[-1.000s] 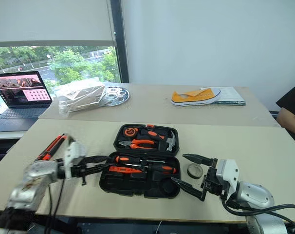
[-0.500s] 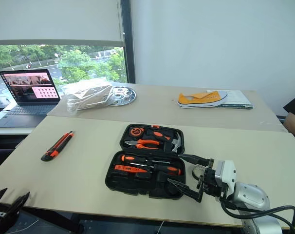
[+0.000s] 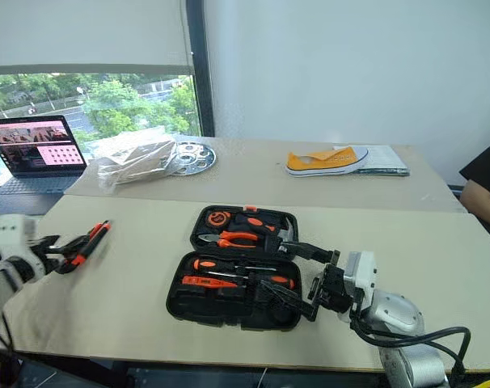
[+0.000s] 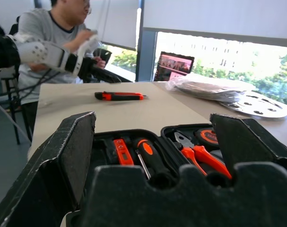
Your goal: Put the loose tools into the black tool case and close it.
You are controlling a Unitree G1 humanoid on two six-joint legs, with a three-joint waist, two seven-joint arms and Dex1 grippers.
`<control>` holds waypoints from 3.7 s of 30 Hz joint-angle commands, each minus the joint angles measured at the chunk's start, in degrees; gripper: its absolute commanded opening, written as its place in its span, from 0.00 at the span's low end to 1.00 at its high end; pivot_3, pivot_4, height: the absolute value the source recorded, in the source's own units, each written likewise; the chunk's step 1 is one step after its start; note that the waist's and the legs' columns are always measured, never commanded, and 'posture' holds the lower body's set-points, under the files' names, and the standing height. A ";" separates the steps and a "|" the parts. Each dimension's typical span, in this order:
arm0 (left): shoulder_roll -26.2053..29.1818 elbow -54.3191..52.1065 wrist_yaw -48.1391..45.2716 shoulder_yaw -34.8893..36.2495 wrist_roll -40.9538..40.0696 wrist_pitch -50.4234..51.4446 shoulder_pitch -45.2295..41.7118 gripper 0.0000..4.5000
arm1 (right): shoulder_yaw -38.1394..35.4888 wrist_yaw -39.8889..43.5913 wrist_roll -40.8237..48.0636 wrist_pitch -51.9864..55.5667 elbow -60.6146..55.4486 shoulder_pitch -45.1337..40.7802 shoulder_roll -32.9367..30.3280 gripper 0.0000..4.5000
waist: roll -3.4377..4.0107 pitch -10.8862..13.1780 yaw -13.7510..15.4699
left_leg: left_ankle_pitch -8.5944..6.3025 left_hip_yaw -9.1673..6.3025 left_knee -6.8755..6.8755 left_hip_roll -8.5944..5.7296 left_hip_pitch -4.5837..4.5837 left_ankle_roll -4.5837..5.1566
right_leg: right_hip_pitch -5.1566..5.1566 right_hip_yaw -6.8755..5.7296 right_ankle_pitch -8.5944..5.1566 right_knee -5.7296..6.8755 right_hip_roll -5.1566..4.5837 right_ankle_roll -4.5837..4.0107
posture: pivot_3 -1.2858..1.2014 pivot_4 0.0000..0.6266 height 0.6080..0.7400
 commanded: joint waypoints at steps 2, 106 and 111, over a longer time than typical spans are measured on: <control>1.58 11.58 -3.24 -5.43 5.55 -3.06 -6.67 0.99 | -0.70 -1.55 0.50 -0.10 -1.46 -0.36 0.57 1.00 | -0.01 0.00 -0.53 | 0.01 0.10 -0.06 -0.05 -0.01 -0.03 | -0.02 -0.04 -0.01 0.02 0.06 -0.01 | 0.52 0.24 1.00; -8.70 -27.95 -40.86 -46.19 19.42 -18.61 -2.82 0.01 | -4.66 -2.86 -2.44 -1.35 -3.16 7.11 -4.07 1.00 | 0.02 -0.10 0.83 | 0.01 0.05 0.36 -0.02 0.12 0.19 | 0.04 0.61 -0.18 0.44 -0.05 0.06 | 0.52 0.24 1.00; -7.52 -28.34 -37.07 -49.34 26.54 -20.33 -3.23 0.01 | -4.72 -3.10 -2.70 -1.52 -3.11 7.09 -3.91 1.00 | 0.26 -0.36 0.72 | 0.01 0.06 0.28 -0.02 0.23 0.19 | 0.12 0.67 -0.19 0.41 -0.03 0.05 | 0.52 0.24 1.00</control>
